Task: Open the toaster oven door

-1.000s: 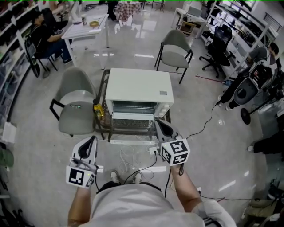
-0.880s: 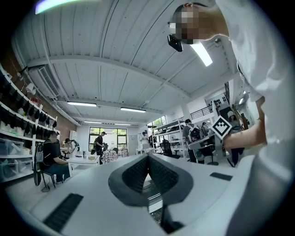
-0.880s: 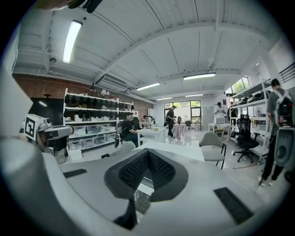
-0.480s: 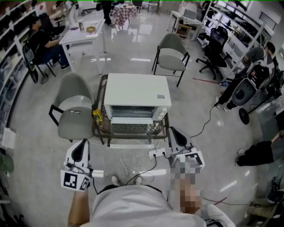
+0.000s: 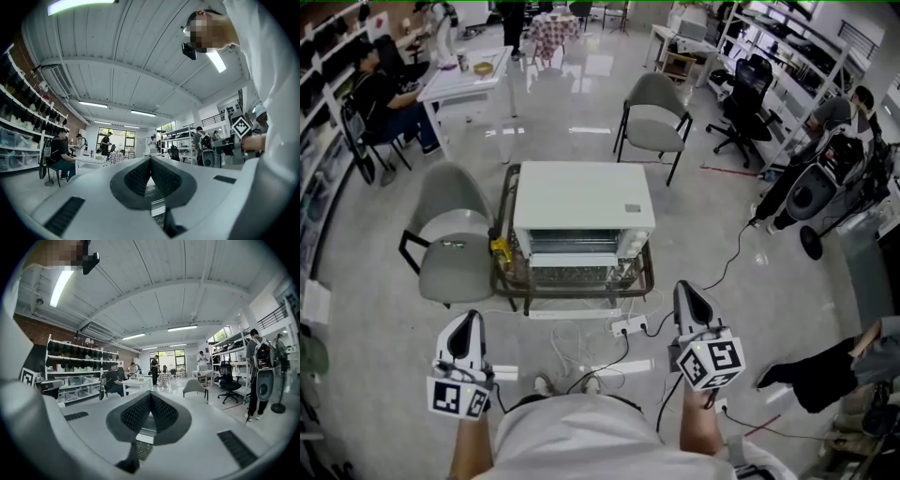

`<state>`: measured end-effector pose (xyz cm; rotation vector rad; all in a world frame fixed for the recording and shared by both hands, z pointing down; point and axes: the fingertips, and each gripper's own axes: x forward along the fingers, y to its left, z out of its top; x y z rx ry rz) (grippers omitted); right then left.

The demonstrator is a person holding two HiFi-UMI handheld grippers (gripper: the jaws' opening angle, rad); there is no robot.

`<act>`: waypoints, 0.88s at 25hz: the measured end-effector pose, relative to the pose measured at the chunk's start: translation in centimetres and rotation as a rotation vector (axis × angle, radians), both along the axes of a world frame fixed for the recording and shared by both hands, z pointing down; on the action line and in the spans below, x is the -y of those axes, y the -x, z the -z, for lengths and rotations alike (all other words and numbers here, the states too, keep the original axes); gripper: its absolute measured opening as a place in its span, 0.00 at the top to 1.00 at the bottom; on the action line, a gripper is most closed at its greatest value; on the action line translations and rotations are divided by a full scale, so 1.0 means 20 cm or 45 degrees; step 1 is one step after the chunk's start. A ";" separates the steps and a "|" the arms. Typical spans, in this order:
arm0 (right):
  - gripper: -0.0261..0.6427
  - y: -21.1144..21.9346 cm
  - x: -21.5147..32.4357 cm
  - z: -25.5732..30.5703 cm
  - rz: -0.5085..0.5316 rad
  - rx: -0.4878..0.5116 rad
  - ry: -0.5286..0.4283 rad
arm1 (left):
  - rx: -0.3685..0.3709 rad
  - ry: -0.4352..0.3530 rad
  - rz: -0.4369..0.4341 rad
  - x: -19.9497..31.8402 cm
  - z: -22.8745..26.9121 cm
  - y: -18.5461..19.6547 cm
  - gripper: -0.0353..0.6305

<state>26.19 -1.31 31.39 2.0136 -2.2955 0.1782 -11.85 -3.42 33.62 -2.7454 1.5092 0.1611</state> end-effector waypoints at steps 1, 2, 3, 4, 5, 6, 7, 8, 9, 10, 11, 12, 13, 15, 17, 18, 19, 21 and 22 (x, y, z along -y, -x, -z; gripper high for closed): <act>0.93 -0.01 0.00 0.01 -0.009 0.000 -0.004 | 0.001 -0.001 -0.002 0.01 0.00 0.00 0.92; 0.93 -0.01 0.00 0.01 -0.016 0.001 -0.007 | 0.002 -0.004 -0.006 0.02 0.01 0.00 0.92; 0.93 0.00 0.00 0.02 -0.019 0.001 -0.007 | 0.002 -0.009 -0.011 0.03 0.02 0.00 0.92; 0.93 0.00 0.00 0.02 -0.016 -0.002 -0.003 | 0.000 -0.012 -0.018 0.03 0.02 -0.01 0.92; 0.93 0.01 0.00 0.02 -0.009 -0.008 0.001 | -0.003 -0.015 -0.025 0.03 0.03 -0.02 0.92; 0.93 0.02 0.00 0.02 -0.004 -0.013 0.005 | -0.005 -0.017 -0.036 0.04 0.03 -0.03 0.92; 0.93 0.03 0.00 0.02 -0.002 -0.016 0.006 | -0.005 -0.020 -0.048 0.04 0.04 -0.04 0.92; 0.93 0.04 0.00 0.02 -0.002 -0.015 0.006 | -0.003 -0.023 -0.062 0.05 0.04 -0.05 0.92; 0.93 0.05 0.00 0.02 -0.001 -0.013 0.004 | 0.000 -0.025 -0.074 0.06 0.04 -0.06 0.92; 0.93 0.06 0.00 0.01 0.002 -0.011 0.003 | 0.002 -0.027 -0.083 0.06 0.04 -0.07 0.92; 0.93 0.07 0.00 0.01 0.005 -0.009 0.003 | 0.005 -0.028 -0.090 0.06 0.04 -0.08 0.92; 0.93 0.07 0.00 0.01 0.008 -0.009 0.003 | 0.007 -0.029 -0.095 0.07 0.04 -0.08 0.92; 0.93 0.08 0.01 0.02 0.011 -0.011 0.003 | 0.008 -0.030 -0.099 0.07 0.05 -0.09 0.92; 0.93 0.09 0.01 0.04 0.015 -0.016 0.000 | 0.008 -0.031 -0.104 0.07 0.06 -0.09 0.92; 0.93 0.10 0.01 0.05 0.024 -0.021 -0.004 | 0.009 -0.032 -0.103 0.06 0.07 -0.08 0.92; 0.93 0.11 0.01 0.05 0.030 -0.023 -0.005 | 0.009 -0.033 -0.102 0.06 0.06 -0.08 0.92; 0.93 0.13 0.01 0.04 0.035 -0.025 -0.005 | 0.007 -0.034 -0.100 0.06 0.06 -0.07 0.92; 0.93 0.15 0.02 0.04 0.042 -0.026 -0.003 | 0.004 -0.038 -0.098 0.06 0.06 -0.06 0.92; 0.93 0.16 0.02 0.03 0.045 -0.024 0.000 | 0.004 -0.037 -0.098 0.06 0.06 -0.05 0.92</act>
